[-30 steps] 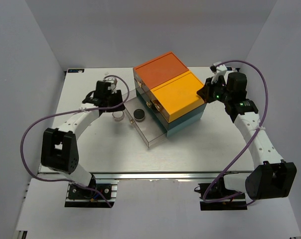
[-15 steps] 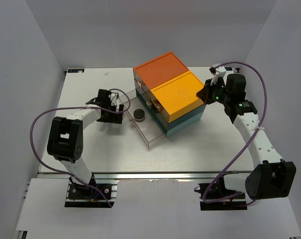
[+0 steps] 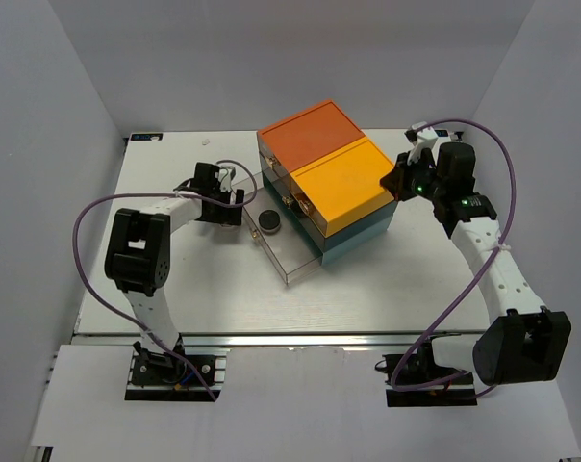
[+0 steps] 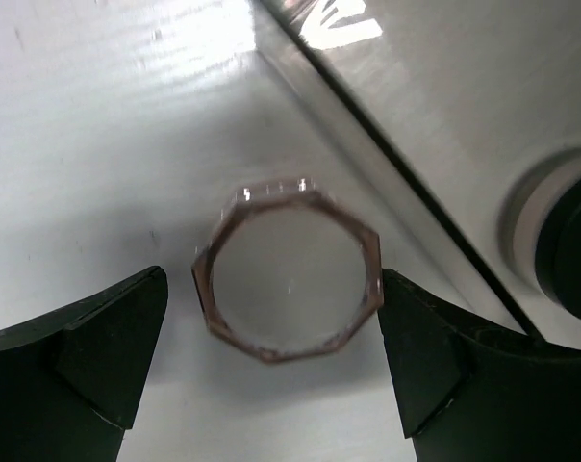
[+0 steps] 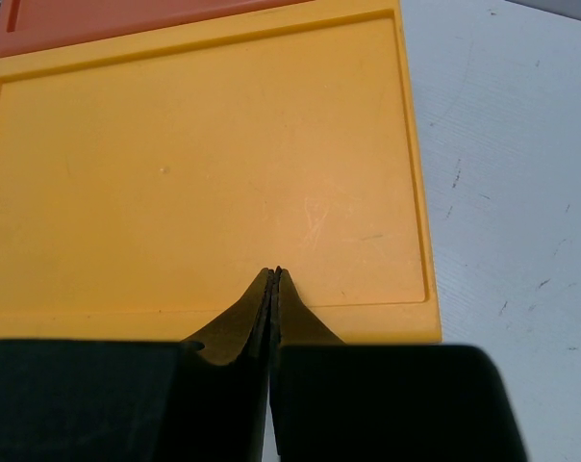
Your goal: Organize the makeup
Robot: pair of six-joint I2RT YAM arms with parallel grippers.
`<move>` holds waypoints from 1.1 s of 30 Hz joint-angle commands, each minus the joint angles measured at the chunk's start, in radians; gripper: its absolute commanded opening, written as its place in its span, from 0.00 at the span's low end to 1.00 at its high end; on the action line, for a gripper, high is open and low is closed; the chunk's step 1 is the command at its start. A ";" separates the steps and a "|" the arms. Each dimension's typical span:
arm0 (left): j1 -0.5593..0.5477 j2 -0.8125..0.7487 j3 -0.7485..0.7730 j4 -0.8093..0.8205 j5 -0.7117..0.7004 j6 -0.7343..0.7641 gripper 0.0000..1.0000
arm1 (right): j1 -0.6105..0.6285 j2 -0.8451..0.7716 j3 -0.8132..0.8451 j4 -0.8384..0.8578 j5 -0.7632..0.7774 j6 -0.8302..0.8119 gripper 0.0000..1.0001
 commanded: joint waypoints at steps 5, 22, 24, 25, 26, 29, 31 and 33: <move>-0.004 0.043 0.056 0.037 -0.011 -0.036 0.97 | -0.006 0.019 0.044 0.009 -0.006 -0.001 0.00; -0.004 -0.207 -0.044 0.057 -0.070 -0.157 0.07 | -0.006 0.007 0.026 0.010 -0.011 -0.003 0.00; -0.007 -0.242 -0.018 0.060 -0.008 -0.201 0.08 | -0.006 0.007 0.023 0.013 -0.015 0.002 0.00; -0.009 -0.248 -0.007 0.066 0.013 -0.217 0.08 | -0.005 0.009 0.021 0.015 -0.017 0.003 0.00; -0.025 -0.247 0.005 0.075 0.030 -0.241 0.09 | -0.004 0.009 0.021 0.015 -0.021 0.007 0.00; -0.083 -0.206 0.084 0.051 0.050 -0.255 0.13 | -0.005 0.012 0.021 0.018 -0.031 0.013 0.00; -0.116 -0.147 0.152 0.031 0.041 -0.251 0.16 | -0.006 0.009 0.021 0.018 -0.032 0.016 0.00; -0.159 -0.107 0.190 0.003 0.009 -0.246 0.21 | -0.006 0.001 0.020 0.018 -0.031 0.014 0.00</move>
